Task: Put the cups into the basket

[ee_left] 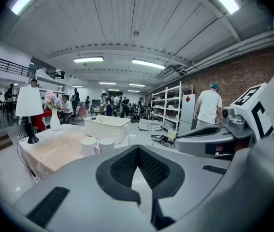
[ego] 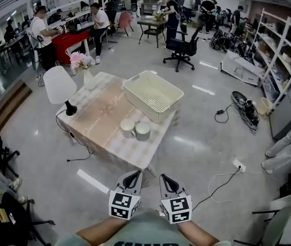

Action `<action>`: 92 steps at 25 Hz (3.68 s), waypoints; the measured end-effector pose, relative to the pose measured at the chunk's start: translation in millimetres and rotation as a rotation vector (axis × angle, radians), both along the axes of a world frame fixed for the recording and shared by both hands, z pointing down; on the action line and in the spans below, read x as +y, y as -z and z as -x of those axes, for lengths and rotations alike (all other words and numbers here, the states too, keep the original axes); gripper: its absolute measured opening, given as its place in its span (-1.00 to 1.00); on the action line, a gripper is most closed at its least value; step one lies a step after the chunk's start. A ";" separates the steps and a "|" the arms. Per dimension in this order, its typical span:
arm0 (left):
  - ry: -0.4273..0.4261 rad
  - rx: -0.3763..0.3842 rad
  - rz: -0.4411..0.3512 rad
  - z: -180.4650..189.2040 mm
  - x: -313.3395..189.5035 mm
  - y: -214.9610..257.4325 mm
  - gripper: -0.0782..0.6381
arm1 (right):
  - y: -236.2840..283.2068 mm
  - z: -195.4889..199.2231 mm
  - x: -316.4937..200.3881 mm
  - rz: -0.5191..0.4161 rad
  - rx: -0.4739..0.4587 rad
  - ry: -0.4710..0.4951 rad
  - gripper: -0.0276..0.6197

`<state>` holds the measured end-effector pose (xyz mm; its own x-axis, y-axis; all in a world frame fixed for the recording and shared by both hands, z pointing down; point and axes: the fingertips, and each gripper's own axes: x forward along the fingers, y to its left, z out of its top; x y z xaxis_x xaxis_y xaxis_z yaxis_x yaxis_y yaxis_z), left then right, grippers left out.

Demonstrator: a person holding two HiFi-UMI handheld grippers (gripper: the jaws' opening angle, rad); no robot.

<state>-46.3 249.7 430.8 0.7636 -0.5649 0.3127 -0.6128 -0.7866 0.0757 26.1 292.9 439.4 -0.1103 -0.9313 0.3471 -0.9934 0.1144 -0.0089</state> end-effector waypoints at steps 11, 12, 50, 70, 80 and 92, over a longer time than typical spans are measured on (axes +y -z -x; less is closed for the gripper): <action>0.023 -0.051 0.015 -17.6 10.6 -12.9 -0.78 | -16.6 -18.5 4.9 0.019 -0.026 0.033 -0.88; 0.024 -0.053 0.021 -18.5 7.8 -15.8 -0.78 | -19.5 -20.0 2.2 0.025 -0.029 0.033 -0.88; -0.073 0.039 0.127 -18.5 -245.0 -44.9 -0.78 | -43.1 -28.5 -236.2 0.168 0.058 -0.006 -0.87; 0.052 0.018 0.137 -11.2 -285.3 -43.7 -0.78 | -61.2 -19.5 -276.9 0.236 0.116 0.347 0.05; 0.252 -0.027 0.162 -8.8 -304.4 -48.7 -0.78 | -95.5 -16.4 -297.2 0.349 0.195 0.641 0.24; 0.418 -0.053 0.189 -0.9 -313.3 -63.8 -0.78 | -126.3 -8.8 -312.0 0.443 0.269 0.814 0.29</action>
